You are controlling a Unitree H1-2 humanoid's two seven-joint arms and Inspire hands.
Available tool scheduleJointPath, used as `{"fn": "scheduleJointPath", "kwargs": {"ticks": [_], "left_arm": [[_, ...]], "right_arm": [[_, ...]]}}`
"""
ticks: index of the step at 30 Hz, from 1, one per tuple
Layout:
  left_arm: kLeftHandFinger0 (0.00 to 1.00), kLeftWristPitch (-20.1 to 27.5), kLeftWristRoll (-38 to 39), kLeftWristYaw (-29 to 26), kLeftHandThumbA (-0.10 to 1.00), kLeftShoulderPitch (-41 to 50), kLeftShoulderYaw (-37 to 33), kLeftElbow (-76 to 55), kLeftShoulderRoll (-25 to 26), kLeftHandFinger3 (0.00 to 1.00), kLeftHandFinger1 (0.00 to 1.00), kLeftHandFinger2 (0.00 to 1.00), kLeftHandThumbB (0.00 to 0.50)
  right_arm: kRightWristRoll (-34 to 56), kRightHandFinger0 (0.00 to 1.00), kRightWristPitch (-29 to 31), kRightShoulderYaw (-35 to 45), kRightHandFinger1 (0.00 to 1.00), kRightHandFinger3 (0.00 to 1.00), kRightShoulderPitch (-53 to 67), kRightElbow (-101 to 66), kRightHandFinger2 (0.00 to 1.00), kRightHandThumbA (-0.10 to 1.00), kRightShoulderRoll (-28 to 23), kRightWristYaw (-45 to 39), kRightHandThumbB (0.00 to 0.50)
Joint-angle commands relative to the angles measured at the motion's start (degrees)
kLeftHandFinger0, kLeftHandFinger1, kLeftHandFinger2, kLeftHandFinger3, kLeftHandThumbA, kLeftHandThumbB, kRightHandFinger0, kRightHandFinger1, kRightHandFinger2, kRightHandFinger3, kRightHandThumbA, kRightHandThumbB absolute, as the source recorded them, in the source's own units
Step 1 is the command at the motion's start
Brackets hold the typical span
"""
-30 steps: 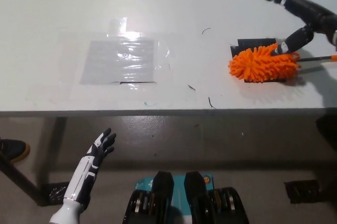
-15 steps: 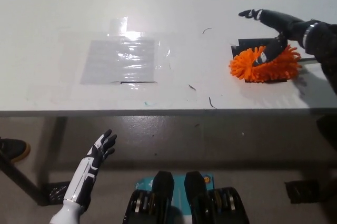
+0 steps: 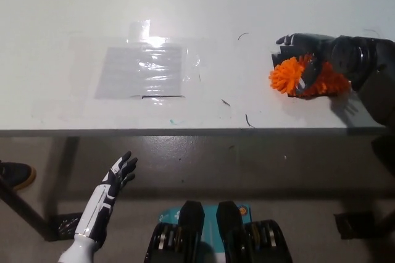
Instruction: The robot uses it right hand to pick up an extended orange duster kept in the middle of the desk and presses its handle against the desk to collapse it
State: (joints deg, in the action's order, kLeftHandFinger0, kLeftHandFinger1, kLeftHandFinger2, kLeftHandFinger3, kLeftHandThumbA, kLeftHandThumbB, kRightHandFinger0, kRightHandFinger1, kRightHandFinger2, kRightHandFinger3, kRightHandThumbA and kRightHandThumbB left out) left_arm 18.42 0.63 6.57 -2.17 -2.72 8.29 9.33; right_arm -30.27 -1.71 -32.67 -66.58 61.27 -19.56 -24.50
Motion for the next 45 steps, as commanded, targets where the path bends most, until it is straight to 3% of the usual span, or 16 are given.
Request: {"fn": "scheduleJointPath", "kwargs": {"ticks": [1,11,16,19,22,26,27,28,29,30,31,33,34,35,41,45], "left_arm": [[1.0,1.6,0.7,0.7,1.0,-0.3,0.4,-1.1,0.4,1.0,1.0,1.0,0.124],[1.0,2.0,1.0,0.9,1.0,-0.6,0.6,-0.9,0.6,1.0,1.0,1.0,0.117],[1.0,1.6,1.1,1.1,1.0,-0.8,0.5,-1.2,0.5,1.0,1.0,1.0,0.116],[1.0,1.5,0.5,0.9,1.0,-0.9,0.4,-1.5,0.8,1.0,1.0,1.0,0.11],[1.0,1.5,1.0,1.1,1.0,-1.0,0.4,-1.5,0.6,1.0,1.0,1.0,0.111],[1.0,1.3,0.8,1.2,1.0,-0.8,0.3,-1.7,0.7,1.0,1.0,1.0,0.115],[1.0,1.6,0.8,1.2,1.0,-0.9,0.2,-1.4,0.7,1.0,1.0,1.0,0.118],[1.0,1.3,1.5,1.6,1.0,-1.2,0.3,-1.5,0.8,1.0,1.0,1.0,0.124],[1.0,1.1,1.7,1.6,1.0,-1.3,0.3,-1.5,0.8,1.0,1.0,1.0,0.126],[1.0,1.0,1.6,1.5,1.0,-1.7,0.5,-1.5,0.8,1.0,1.0,1.0,0.128],[1.0,1.3,1.5,1.3,1.0,-1.7,0.6,-1.3,0.9,1.0,1.0,1.0,0.136],[1.0,1.7,1.3,1.3,1.0,-1.9,0.6,-1.0,1.0,1.0,1.0,1.0,0.139],[1.0,1.6,1.4,1.5,1.0,-1.9,0.5,-1.1,1.0,1.0,1.0,1.0,0.133],[1.0,1.6,1.4,1.5,1.0,-1.9,0.4,-1.1,1.0,1.0,1.0,1.0,0.131],[1.0,2.2,1.8,1.3,1.0,-2.1,0.8,-1.1,0.8,1.0,1.0,1.0,0.123],[1.0,2.3,2.1,1.2,1.0,-2.5,1.0,-1.0,0.9,1.0,1.0,1.0,0.126]], "right_arm": [[-1.8,1.0,2.6,0.0,1.0,1.0,-4.9,1.9,1.0,1.0,0.0,3.2,0.4],[-2.9,1.0,3.6,-0.3,1.0,1.0,-5.9,7.9,1.0,1.0,0.3,4.2,0.416],[-3.1,1.0,2.3,-0.2,1.0,1.0,-5.8,8.9,1.0,1.0,0.5,3.0,0.438],[-3.0,1.0,3.0,-0.1,1.0,1.0,-6.0,10.7,1.0,1.0,1.4,3.6,0.476],[-2.9,1.0,3.4,-0.2,1.0,1.0,-6.0,11.5,1.0,1.0,2.0,3.8,0.476],[-1.1,1.0,7.7,2.2,1.0,1.0,-4.5,11.9,1.0,1.0,2.7,10.1,0.418],[0.3,1.0,12.8,4.6,1.0,1.0,-2.9,11.6,1.0,0.76,2.9,18.3,0.332],[-0.1,0.59,15.8,5.3,0.63,0.8,-2.1,11.3,0.72,0.52,3.1,25.2,0.289],[-1.0,0.28,16.8,5.0,0.39,0.59,-1.9,11.4,0.51,0.31,3.2,28.8,0.269],[-3.6,0.09,20.0,3.9,0.22,0.42,-1.3,11.4,0.33,0.15,3.5,38.0,0.236],[-4.0,0.01,20.5,3.7,0.27,0.51,-1.3,11.5,0.51,-0.06,3.7,40.0,0.217],[-4.4,0.07,20.9,3.4,0.49,0.78,-1.3,11.3,0.79,-0.1,3.8,41.0,0.162],[-4.3,0.09,21.6,3.5,0.54,0.85,-1.3,11.3,0.84,-0.1,3.6,41.3,0.153],[-4.2,0.11,21.8,3.5,0.56,0.89,-1.2,11.4,0.88,-0.1,3.5,41.4,0.158],[-2.4,0.16,21.8,4.9,0.6,0.94,-1.1,12.3,0.92,-0.1,2.8,41.1,0.163],[-1.8,0.14,22.8,5.5,0.58,0.96,-1.0,12.7,0.91,-0.1,1.9,41.2,0.168]]}}
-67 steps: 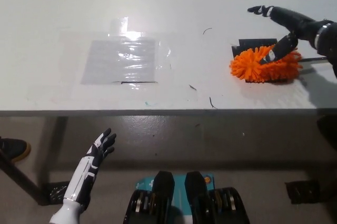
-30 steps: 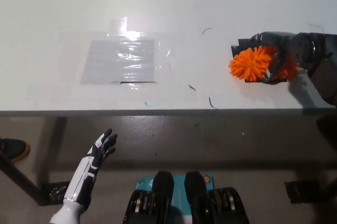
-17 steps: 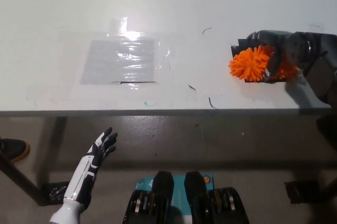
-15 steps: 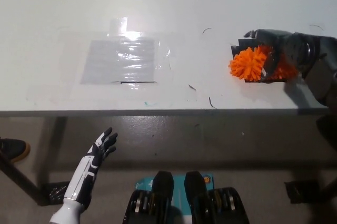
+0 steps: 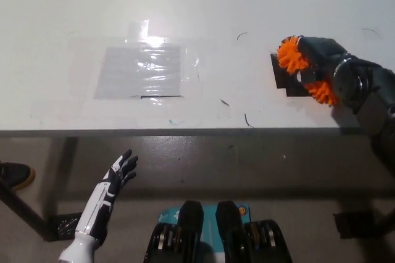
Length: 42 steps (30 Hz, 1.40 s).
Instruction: The robot uses it right hand to pick up an extended orange duster kept in the middle of the desk and presses its handle against the desk to collapse it
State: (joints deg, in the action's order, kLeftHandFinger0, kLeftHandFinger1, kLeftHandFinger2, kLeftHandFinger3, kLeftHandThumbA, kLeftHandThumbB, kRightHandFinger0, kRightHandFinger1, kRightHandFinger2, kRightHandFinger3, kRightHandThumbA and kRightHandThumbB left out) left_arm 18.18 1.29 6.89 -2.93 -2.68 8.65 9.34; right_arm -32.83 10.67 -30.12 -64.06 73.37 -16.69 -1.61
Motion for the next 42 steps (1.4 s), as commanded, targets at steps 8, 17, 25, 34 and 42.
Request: {"fn": "scheduleJointPath", "kwargs": {"ticks": [8,17,25,34,42], "left_arm": [[1.0,3.1,1.6,0.8,1.0,-1.7,1.1,-0.9,0.8,1.0,1.0,1.0,0.105],[1.0,3.6,1.0,0.4,1.0,-1.5,1.2,-0.9,0.6,1.0,1.0,1.0,0.106],[1.0,3.7,-0.2,-0.2,1.0,1.9,0.9,-2.6,0.2,1.0,1.0,1.0,0.095],[1.0,4.2,-0.5,-0.4,1.0,2.2,0.9,-2.2,-0.3,1.0,1.0,1.0,0.088],[1.0,4.1,-0.5,-0.3,1.0,2.0,1.0,-1.9,-0.2,1.0,1.0,1.0,0.076]], "right_arm": [[1.2,0.02,10.7,4.6,0.46,0.85,-4.1,0.6,0.82,-0.1,-2.4,20.0,0.168],[3.0,0.03,9.9,10.0,0.49,0.99,-8.6,-6.4,0.9,-0.1,-5.4,16.6,0.123],[9.9,0.0,0.8,18.6,0.34,0.84,-10.2,-33.9,0.75,-0.1,-9.9,3.9,0.156],[11.5,0.0,-1.1,27.3,0.31,0.85,-10.6,-43.0,0.76,-0.1,-4.8,11.5,0.118],[11.0,0.0,8.1,32.0,0.14,0.67,-8.3,-36.4,0.59,-0.1,3.9,23.0,0.101]]}}
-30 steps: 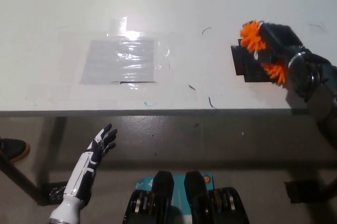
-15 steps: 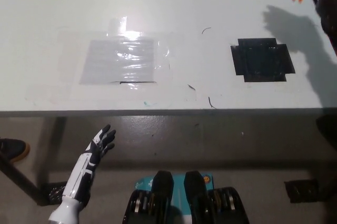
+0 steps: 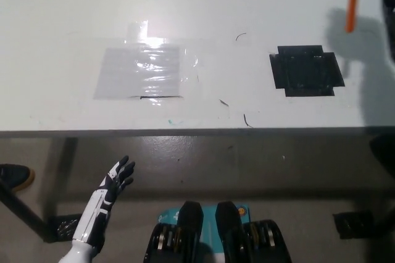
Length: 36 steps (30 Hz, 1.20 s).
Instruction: The robot uses it right hand to pick up an extended orange duster kept in the middle of the desk and presses its handle against the desk to collapse it
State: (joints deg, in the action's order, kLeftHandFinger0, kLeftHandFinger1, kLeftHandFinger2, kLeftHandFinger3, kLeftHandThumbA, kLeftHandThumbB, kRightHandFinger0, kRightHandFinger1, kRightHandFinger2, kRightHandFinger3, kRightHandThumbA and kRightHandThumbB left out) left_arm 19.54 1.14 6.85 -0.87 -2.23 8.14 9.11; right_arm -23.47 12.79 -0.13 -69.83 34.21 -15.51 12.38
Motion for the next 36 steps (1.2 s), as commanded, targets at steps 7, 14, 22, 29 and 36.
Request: {"fn": "scheduleJointPath", "kwargs": {"ticks": [7,14,22,29,36], "left_arm": [[1.0,3.3,-0.5,-0.4,1.0,0.0,0.6,-1.4,0.0,1.0,1.0,1.0,0.064],[1.0,3.4,-0.5,-0.3,1.0,-0.4,0.6,-1.1,0.0,1.0,1.0,1.0,0.086],[1.0,3.5,0.0,0.0,1.0,-0.7,0.7,-1.2,0.3,1.0,1.0,1.0,0.089],[1.0,3.7,-0.3,-0.1,1.0,-0.8,0.7,-1.1,0.3,1.0,1.0,1.0,0.094],[1.0,3.6,-0.5,0.0,1.0,-0.9,0.7,-1.1,0.4,1.0,1.0,1.0,0.103]], "right_arm": [[2.4,0.0,8.8,3.3,0.1,0.72,-3.4,9.1,0.58,-0.1,5.9,14.0,0.079],[4.2,0.0,14.0,5.0,0.08,0.68,-4.9,17.6,0.57,-0.1,7.9,20.1,0.08],[2.7,0.0,14.1,1.6,0.04,0.65,-5.5,25.1,0.52,-0.1,8.2,30.8,0.09],[6.1,0.0,14.1,-0.5,0.0,0.67,-5.9,27.2,0.51,-0.1,7.6,32.8,0.083],[6.4,0.0,14.1,-2.5,0.07,0.64,-5.9,29.1,0.61,-0.1,7.4,35.4,0.09]]}}
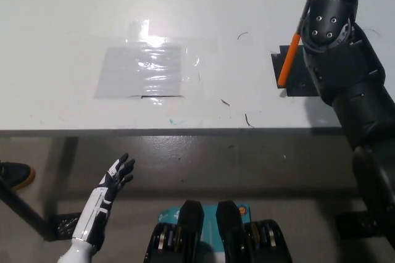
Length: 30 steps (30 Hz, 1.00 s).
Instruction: The robot uses it right hand to pick up an extended orange duster kept in the middle of the desk and presses its handle against the desk to collapse it
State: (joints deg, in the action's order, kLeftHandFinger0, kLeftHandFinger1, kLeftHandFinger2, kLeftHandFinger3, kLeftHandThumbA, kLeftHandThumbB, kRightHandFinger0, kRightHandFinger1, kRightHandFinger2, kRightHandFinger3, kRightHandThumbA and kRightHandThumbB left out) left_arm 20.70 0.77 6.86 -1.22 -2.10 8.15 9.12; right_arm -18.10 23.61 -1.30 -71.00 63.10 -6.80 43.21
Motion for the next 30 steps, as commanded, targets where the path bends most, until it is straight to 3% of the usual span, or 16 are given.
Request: {"fn": "scheduleJointPath", "kwargs": {"ticks": [1,9,15,22,24,26,27,30], "left_arm": [[1.0,2.6,0.0,0.0,1.0,-0.5,0.5,-1.1,0.4,1.0,1.0,1.0,0.097],[1.0,2.4,-0.4,-0.1,1.0,-0.7,0.5,-1.3,0.5,1.0,1.0,1.0,0.099],[1.0,2.6,-0.2,0.1,1.0,-0.9,0.5,-1.2,0.5,1.0,1.0,1.0,0.105],[1.0,2.9,-0.2,-0.2,1.0,-1.5,0.6,-1.0,0.3,1.0,1.0,1.0,0.094],[1.0,2.8,-0.1,-0.1,1.0,-1.5,0.6,-1.0,0.3,1.0,1.0,1.0,0.09],[1.0,2.8,-0.1,0.0,1.0,-1.5,0.5,-1.2,0.3,1.0,1.0,1.0,0.081],[1.0,2.7,-0.1,0.0,1.0,-1.5,0.5,-1.3,0.3,1.0,1.0,1.0,0.088],[1.0,2.9,0.1,0.1,1.0,-1.6,0.5,-1.2,0.3,1.0,1.0,1.0,0.089]], "right_arm": [[1.1,0.0,3.3,-1.6,0.07,0.64,-4.7,0.4,0.62,-0.1,-1.4,4.7,0.085],[1.7,0.0,3.3,-4.8,0.09,0.64,-5.0,0.7,0.63,-0.1,-2.1,6.8,0.065],[1.2,0.0,3.3,-8.2,0.04,0.63,-4.7,1.8,0.54,-0.1,-2.5,8.0,0.054],[2.2,0.0,3.3,-9.6,0.06,0.68,-4.1,2.9,0.57,-0.1,-2.1,8.9,0.028],[1.9,0.0,3.3,-10.4,0.06,0.69,-3.6,3.2,0.57,-0.1,-2.0,9.9,0.044],[-1.4,0.0,3.3,-13.5,0.0,0.65,-3.0,4.6,0.49,-0.1,-1.9,16.6,0.101],[-2.3,0.0,3.3,-14.5,0.01,0.66,-2.8,5.6,0.51,-0.1,-1.9,18.4,0.096],[2.8,0.0,3.3,-13.3,0.03,0.68,-0.3,4.9,0.54,-0.1,-0.9,13.7,0.038]]}}
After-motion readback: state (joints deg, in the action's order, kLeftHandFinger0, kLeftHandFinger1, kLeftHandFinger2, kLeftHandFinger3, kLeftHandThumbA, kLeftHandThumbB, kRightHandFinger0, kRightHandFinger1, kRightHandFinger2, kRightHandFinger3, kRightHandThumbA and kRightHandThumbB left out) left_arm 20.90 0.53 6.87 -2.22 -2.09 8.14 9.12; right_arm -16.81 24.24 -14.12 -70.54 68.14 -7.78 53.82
